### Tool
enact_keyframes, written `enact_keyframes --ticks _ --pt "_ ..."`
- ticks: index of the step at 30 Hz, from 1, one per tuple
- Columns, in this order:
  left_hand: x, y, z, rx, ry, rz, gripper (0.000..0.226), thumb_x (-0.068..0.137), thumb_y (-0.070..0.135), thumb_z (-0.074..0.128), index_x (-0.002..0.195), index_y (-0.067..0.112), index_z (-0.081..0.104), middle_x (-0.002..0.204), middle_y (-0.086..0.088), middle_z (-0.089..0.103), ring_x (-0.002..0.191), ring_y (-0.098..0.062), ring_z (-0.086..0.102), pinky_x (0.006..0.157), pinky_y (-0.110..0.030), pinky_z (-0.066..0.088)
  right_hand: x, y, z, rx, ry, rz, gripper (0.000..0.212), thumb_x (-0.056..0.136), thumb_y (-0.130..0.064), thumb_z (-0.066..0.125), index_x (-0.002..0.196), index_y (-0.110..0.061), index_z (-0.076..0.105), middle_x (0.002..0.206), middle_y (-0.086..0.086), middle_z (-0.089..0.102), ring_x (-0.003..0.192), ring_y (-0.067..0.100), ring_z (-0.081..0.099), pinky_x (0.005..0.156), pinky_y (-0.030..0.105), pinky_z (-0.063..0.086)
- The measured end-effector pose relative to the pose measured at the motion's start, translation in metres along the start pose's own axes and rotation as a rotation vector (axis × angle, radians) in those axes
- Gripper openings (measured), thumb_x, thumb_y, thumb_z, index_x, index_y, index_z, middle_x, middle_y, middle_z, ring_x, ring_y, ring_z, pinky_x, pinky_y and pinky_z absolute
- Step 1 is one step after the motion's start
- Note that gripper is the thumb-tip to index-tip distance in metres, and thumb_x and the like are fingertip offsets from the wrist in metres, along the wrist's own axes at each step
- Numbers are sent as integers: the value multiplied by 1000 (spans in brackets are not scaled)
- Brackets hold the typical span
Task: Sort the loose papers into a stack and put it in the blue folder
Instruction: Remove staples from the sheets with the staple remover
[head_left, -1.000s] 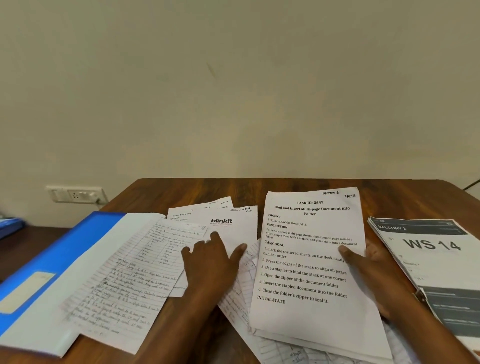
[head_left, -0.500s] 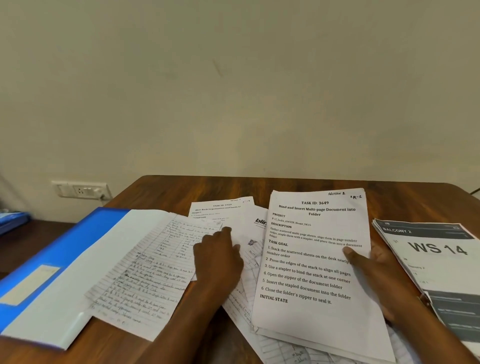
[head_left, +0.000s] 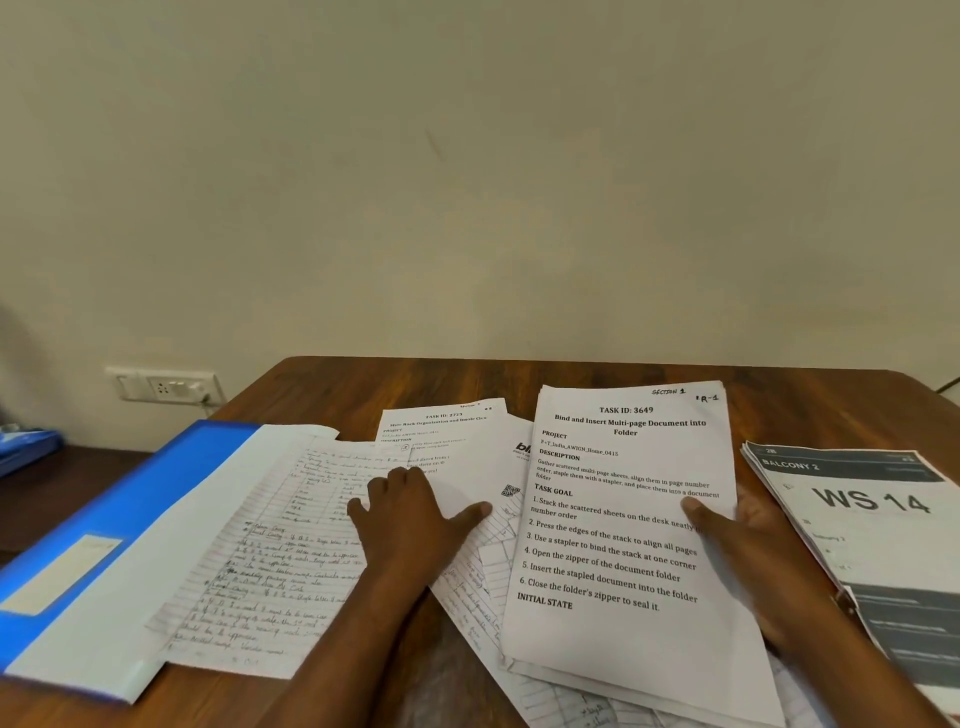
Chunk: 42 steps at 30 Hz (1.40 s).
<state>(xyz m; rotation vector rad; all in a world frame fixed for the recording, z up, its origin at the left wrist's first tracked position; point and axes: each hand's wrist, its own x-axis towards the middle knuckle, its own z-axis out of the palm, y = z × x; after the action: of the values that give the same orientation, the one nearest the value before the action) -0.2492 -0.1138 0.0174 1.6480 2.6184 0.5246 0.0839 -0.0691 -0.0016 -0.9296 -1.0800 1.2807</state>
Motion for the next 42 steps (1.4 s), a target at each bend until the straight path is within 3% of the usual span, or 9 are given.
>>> enact_keyframes --ticks 3,7,12,16,21,24,27,37,42 --pt "2 -1 0 -3 4 -17 106 67 100 48 139 22 52 148 -2 52 138 -28 45 114 -59 35 2 3 -4 -22 7 8 60 72 -36 88 126 -20 70 127 9 75 116 35 72 106 62 49" --pt "4 0 0 15 7 -25 104 65 100 50 135 23 55 144 -3 53 134 -27 46 110 -55 38 7 5 -6 -80 42 33 29 101 -2 60 124 -18 68 120 6 78 111 33 74 101 58 54" --pt "3 3 -3 -125 27 -50 84 66 90 67 122 30 52 126 5 63 119 -21 57 104 -50 38 5 3 -5 -76 71 30 25 97 -6 65 118 -19 69 116 5 79 103 27 77 82 43 64" --pt "1 1 -3 -316 97 -29 45 89 55 74 124 31 59 120 7 72 106 -19 68 105 -45 41 2 0 -3 -52 65 40 30 102 1 58 118 -21 69 117 3 79 107 29 76 92 50 61" --pt "1 -1 -3 -557 249 -24 18 101 34 66 112 22 73 109 7 74 77 -4 58 66 -17 40 -1 -4 -2 -34 59 43 39 79 -20 81 117 -23 69 118 7 78 106 33 76 84 44 64" --pt "0 0 -9 -761 335 -38 13 104 28 64 107 20 72 98 13 68 74 5 57 63 -10 37 -3 -7 -3 -32 54 46 60 66 -38 95 118 -23 71 114 5 79 99 28 78 75 38 66" --pt "2 -1 -14 -980 406 -82 9 103 28 65 107 22 71 93 16 68 84 3 63 71 -18 50 -3 -9 -5 52 68 33 37 96 -6 67 130 -20 67 120 6 78 103 29 77 76 41 65" --pt "13 -9 -17 -1246 512 -223 13 100 34 70 108 24 72 108 4 74 99 -18 70 90 -42 59 -13 -24 5 211 129 -5 40 100 6 54 138 -3 60 111 4 79 88 19 80 63 27 63" --pt "20 -16 -18 -1336 582 -262 22 101 30 68 109 11 72 100 -2 74 87 -12 68 76 -29 56 -13 -26 5 187 147 -6 41 100 3 56 139 -6 60 123 13 75 99 24 77 76 35 65"
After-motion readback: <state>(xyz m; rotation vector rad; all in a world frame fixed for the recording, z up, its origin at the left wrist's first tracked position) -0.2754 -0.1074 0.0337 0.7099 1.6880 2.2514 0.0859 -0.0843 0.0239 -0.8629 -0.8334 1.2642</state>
